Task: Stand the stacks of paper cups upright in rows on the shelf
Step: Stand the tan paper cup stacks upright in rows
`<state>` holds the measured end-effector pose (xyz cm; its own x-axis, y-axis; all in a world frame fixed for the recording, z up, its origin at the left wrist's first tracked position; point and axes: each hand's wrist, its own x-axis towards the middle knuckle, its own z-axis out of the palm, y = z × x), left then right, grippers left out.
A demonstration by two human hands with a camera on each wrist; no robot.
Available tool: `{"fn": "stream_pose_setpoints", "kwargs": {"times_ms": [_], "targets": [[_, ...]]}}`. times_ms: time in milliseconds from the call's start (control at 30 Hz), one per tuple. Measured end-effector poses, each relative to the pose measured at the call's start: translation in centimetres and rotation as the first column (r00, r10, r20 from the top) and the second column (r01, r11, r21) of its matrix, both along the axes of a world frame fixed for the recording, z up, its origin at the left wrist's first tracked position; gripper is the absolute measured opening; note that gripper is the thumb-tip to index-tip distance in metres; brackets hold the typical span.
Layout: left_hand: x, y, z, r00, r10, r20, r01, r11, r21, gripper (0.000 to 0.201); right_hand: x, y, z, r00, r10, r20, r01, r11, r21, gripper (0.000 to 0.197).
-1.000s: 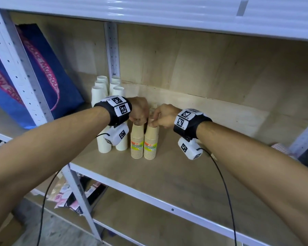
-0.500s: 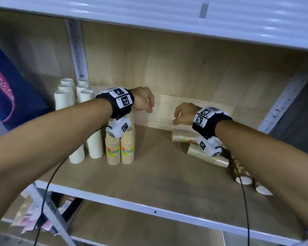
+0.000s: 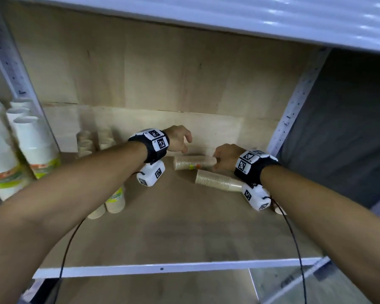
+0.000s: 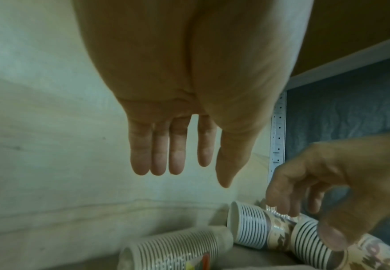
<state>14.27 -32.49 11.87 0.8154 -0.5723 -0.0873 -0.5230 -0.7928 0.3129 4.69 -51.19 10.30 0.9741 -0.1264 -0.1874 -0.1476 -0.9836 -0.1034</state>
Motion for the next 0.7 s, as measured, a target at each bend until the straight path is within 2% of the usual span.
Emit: {"fn": "stream_pose_setpoints", "kwargs": {"times_ms": [100,267,500,567,633,700], "targets": [[0.9,-1.6,-1.8,0.999,-0.023,-0.024,0.022,1.0,-0.014,0.047,-0.2,-0.6,-1.4,0.999,0.022,-0.042,-0.022,1.0,-0.021,0.051],[2.5,-3.8,-4.9,0.997,-0.038,-0.069,0.039,0.999,0.009,0.06,-0.4,-1.3,-2.8,0.984,0.109,-0.144,-0.11,0.994,-0.002,0.06],[3.6,-5.4,-7.6,0.998,-0.021,-0.059,0.024,0.998,0.05,0.073,-0.4,-2.4,-4.9,0.991,0.016,-0.133,-0.001,0.994,0.112,0.069],[3.8,-5.5,-8.2,0.999,-0.017,-0.047,0.019,0.998,0.062,0.071,0.2,-3.5,-6.2,0.993,0.011,-0.118,0.007,0.989,0.148,0.08],[3.9,-5.6,-8.7,0.999,-0.032,-0.02,0.034,0.996,0.085,0.058,0.4,-4.0,-7.4,0.994,0.014,-0.107,0.005,0.985,0.173,0.089],[4.0,-5.6,-9.3,0.998,-0.054,0.013,0.053,0.992,0.111,0.048,-0.4,-3.5,-6.9,0.996,0.003,-0.086,0.012,0.985,0.171,0.085]]}}
